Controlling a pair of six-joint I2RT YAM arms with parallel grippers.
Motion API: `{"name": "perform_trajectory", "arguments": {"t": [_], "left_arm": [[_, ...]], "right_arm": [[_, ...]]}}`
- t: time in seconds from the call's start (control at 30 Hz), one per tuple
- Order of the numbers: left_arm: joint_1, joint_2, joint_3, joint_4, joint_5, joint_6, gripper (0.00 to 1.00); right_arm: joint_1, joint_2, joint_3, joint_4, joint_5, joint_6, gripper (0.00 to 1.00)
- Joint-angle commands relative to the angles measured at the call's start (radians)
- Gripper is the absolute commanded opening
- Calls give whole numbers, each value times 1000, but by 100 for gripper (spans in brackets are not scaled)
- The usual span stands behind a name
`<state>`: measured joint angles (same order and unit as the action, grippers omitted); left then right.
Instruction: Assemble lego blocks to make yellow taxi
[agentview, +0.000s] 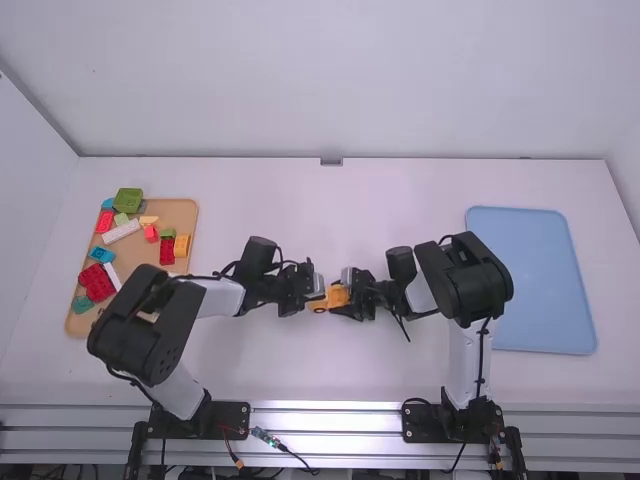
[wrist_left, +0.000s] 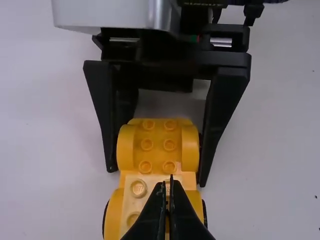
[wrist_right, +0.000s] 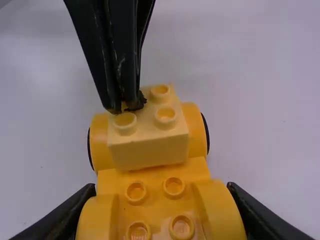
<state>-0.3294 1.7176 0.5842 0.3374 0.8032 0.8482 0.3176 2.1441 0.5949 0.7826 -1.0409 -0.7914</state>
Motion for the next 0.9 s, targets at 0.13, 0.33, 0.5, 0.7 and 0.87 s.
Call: {"name": "perform_trajectory", "arguments": {"t": [0.13, 0.33, 0.5, 0.7, 0.87], "left_arm": [[-1, 53, -13, 12, -31, -29, 2], [-11, 148, 11, 9, -34, -29, 2], [-11, 184, 55, -84, -39, 58, 2], [-11, 184, 75, -142, -231, -23, 2], [-11, 172, 111, -207, -209, -2, 2]], "right_arm": [[-3, 10, 0, -2, -14, 2, 60], [-3, 10, 0, -4, -13, 2, 60], [-3, 10, 2, -3, -13, 2, 60], [-3, 10, 0, 2, -10, 2, 60], [-3, 10, 2, 1, -10, 2, 64]]}}
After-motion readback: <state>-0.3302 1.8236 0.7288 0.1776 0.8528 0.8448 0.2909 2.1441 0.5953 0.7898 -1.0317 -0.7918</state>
